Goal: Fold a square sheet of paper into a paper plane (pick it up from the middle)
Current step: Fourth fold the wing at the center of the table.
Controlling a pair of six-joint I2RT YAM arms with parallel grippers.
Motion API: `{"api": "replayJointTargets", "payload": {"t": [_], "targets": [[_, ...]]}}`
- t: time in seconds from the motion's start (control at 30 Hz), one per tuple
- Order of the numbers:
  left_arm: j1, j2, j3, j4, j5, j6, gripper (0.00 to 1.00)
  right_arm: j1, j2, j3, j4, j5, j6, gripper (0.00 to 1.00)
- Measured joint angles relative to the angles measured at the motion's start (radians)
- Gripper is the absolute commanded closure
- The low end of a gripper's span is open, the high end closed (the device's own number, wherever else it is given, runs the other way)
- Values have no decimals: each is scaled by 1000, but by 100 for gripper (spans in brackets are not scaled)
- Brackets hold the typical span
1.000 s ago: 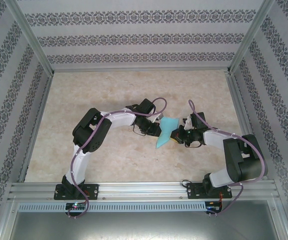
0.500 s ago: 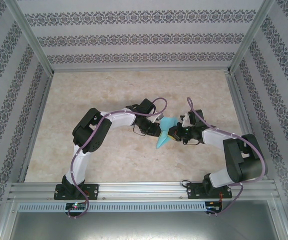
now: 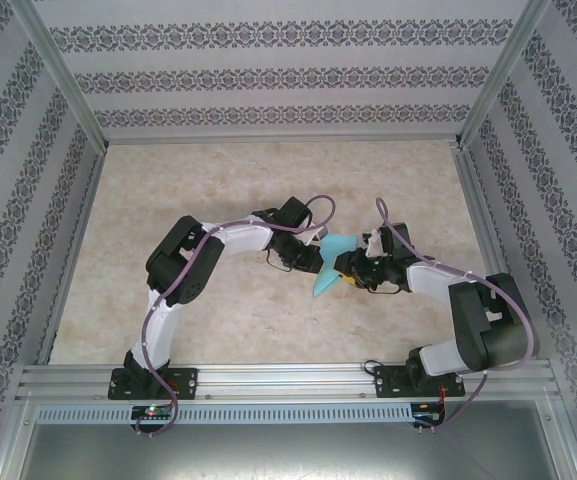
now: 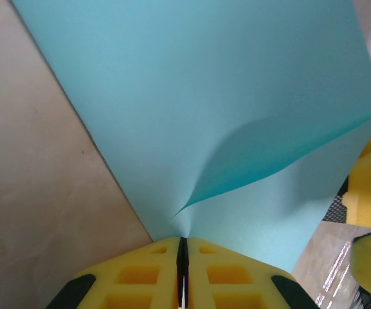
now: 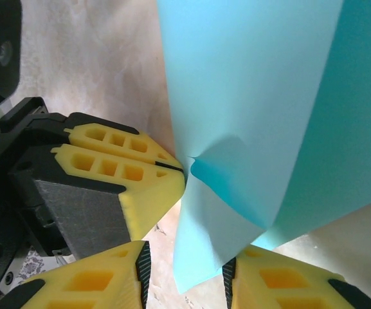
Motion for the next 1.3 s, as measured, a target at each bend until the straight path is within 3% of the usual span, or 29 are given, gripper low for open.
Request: {"api": "replayJointTargets", "payload": {"t": [0.4,0.8,1.3], "targets": [[0,1,2,-2,0,3,87,45,92,7,58,6,6,69],[0,5,11,-12,0,7,87,67,98,87,-98,108,-39,85],[0,7,11,-13,2,15,87,93,114,147,-226,180,-79,89]]}}
